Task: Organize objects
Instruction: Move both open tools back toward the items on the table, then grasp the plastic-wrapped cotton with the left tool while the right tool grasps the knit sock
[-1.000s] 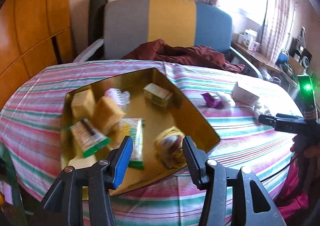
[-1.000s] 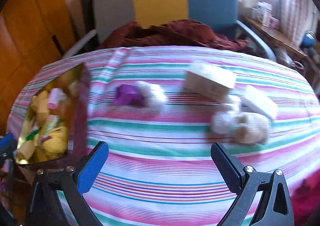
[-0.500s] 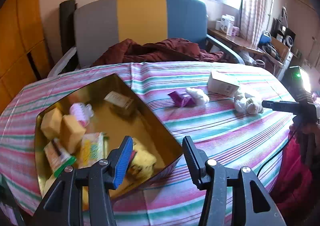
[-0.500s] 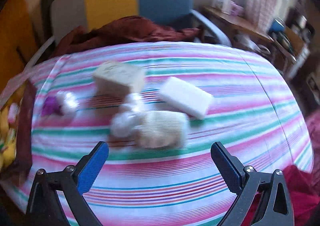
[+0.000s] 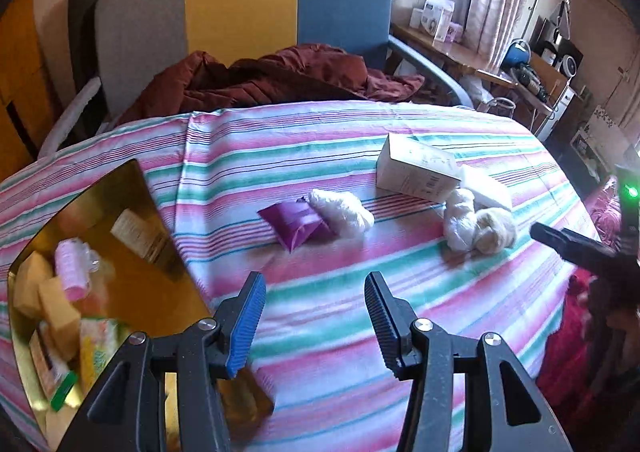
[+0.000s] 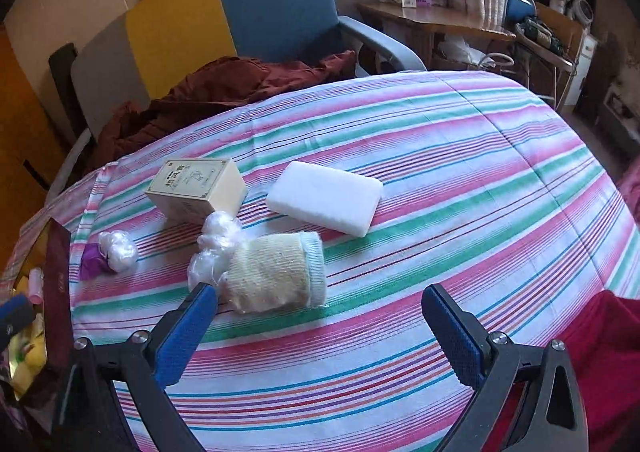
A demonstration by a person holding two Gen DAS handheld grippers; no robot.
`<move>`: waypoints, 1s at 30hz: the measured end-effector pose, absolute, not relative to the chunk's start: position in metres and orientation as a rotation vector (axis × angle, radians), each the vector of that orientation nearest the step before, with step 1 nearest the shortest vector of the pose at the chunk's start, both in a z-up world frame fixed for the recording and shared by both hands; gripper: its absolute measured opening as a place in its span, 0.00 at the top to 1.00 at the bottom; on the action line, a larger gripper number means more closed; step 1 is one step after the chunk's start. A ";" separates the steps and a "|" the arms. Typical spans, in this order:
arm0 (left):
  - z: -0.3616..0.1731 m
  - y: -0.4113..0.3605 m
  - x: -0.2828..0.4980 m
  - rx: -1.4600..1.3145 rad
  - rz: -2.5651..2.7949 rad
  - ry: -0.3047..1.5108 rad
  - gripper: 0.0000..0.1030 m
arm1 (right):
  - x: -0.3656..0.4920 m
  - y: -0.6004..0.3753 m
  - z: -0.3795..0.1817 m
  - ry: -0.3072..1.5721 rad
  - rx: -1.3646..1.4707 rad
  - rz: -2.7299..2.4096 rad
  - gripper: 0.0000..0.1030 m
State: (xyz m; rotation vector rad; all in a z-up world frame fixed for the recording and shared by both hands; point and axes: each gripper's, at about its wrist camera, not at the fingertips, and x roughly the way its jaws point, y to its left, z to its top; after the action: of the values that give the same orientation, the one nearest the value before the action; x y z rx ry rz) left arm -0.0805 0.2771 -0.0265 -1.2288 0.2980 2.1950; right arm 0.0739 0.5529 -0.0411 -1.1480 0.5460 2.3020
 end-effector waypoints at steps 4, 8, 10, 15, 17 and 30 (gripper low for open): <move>-0.036 0.297 -0.096 -1.230 2.195 0.368 0.49 | 0.077 0.558 -0.045 0.554 -1.164 2.258 0.00; -0.043 0.316 -0.113 -1.230 2.179 0.418 0.49 | 0.080 0.562 -0.046 0.599 -1.159 2.253 0.00; -0.046 0.325 -0.120 -1.218 2.174 0.444 0.49 | 0.080 0.561 -0.043 0.603 -1.151 2.264 0.00; -0.058 0.351 -0.130 -1.196 2.127 0.508 0.49 | 0.078 0.560 -0.043 0.608 -1.157 2.277 0.00; -0.067 0.361 -0.134 -1.195 2.119 0.555 0.49 | 0.078 0.560 -0.044 0.617 -1.164 2.274 0.00; -0.104 0.401 -0.112 -1.134 1.852 0.631 0.51 | 0.077 0.562 -0.047 0.635 -1.179 2.278 0.00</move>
State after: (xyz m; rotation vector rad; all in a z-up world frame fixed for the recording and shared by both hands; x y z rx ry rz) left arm -0.1117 0.4007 -0.1040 -1.1341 0.6313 1.8516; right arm 0.0766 0.5619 -0.0466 -1.1793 0.6347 2.2784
